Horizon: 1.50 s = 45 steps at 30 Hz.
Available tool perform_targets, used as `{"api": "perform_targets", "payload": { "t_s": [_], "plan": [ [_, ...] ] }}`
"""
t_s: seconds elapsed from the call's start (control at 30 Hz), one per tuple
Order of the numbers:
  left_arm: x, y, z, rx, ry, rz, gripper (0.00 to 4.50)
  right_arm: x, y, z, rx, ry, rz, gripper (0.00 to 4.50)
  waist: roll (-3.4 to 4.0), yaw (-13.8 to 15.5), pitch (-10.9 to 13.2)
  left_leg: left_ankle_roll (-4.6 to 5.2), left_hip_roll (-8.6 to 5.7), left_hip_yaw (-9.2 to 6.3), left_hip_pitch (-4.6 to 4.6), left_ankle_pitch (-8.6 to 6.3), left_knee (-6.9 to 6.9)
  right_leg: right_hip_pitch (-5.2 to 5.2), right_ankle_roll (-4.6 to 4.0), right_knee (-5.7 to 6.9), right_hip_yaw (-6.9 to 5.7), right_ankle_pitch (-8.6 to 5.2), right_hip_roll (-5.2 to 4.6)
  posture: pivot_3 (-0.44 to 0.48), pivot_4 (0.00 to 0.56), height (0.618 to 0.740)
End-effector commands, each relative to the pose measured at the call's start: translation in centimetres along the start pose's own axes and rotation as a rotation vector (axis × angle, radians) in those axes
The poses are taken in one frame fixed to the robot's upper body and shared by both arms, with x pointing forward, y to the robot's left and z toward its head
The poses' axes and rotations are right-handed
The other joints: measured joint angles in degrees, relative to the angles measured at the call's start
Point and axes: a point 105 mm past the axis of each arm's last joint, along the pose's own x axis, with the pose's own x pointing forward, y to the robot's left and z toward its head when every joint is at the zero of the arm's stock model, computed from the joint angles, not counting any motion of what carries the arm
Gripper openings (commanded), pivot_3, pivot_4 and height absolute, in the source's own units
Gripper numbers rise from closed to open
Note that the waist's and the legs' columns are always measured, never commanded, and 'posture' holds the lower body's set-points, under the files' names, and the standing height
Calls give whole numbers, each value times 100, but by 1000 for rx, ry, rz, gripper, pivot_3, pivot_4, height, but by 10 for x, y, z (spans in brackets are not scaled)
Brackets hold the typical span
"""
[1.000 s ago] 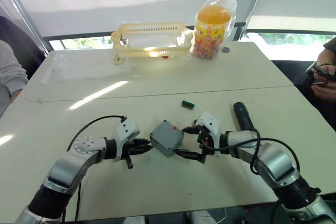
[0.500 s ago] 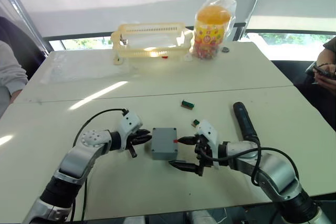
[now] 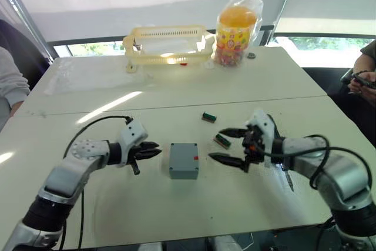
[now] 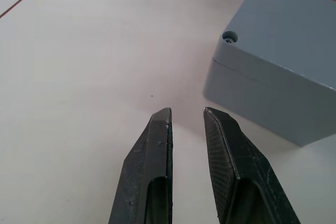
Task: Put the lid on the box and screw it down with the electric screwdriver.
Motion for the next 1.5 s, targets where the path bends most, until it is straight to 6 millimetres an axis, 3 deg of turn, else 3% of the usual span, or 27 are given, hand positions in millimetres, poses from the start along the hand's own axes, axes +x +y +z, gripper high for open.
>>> {"api": "perform_targets", "payload": {
  "t_s": [0.03,0.1,0.2,0.33,0.53,0.7,0.8,0.9,1.5],
  "plan": [
    [-25,3,50,98,-99,-33,935,-3,-30,35,-15,-117,-38,4480,1,-3,2,0,0,1,0,0,4,-1,0,2,0,0,0,0,150,740],
    [-30,9,62,131,-105,-12,935,8,-47,34,-21,-105,-78,4480,1,-1,1,-1,-1,1,1,0,5,-1,0,1,0,0,-1,0,150,740],
    [-37,20,83,150,-140,41,935,29,-87,12,-81,20,-248,4480,0,-7,-1,-1,-1,3,3,0,0,0,0,1,0,0,-1,0,150,740],
    [-47,21,99,140,-179,56,935,52,-108,1,-75,34,-294,4480,2,-12,1,-2,-1,6,-6,1,-1,-10,1,2,2,1,-2,0,150,740],
    [-66,29,95,85,-169,123,935,78,-111,-1,-38,-6,-260,4480,4,-141,2,-22,0,3,-7,13,-10,-16,1,7,1,1,-4,0,150,740],
    [-65,32,84,44,-173,172,935,91,-111,-3,-35,-5,-258,4480,4,-153,2,-33,0,0,-5,19,-18,-16,1,10,1,1,-3,0,150,740],
    [-61,30,77,27,-174,179,935,94,-113,-5,-37,1,-263,3595,4,-141,2,-37,0,0,-6,21,-17,-16,1,10,0,1,-4,0,150,740],
    [-57,29,72,8,-177,186,935,96,-115,-6,-38,3,-271,2048,4,-139,2,-41,-1,0,-6,24,-17,-16,1,11,0,1,-6,0,150,740],
    [-42,31,49,-23,-144,214,935,108,-118,-11,-31,20,-276,2048,4,-155,2,-44,-1,-1,-4,25,-21,-16,1,11,0,2,-6,0,150,740]
  ]
}}
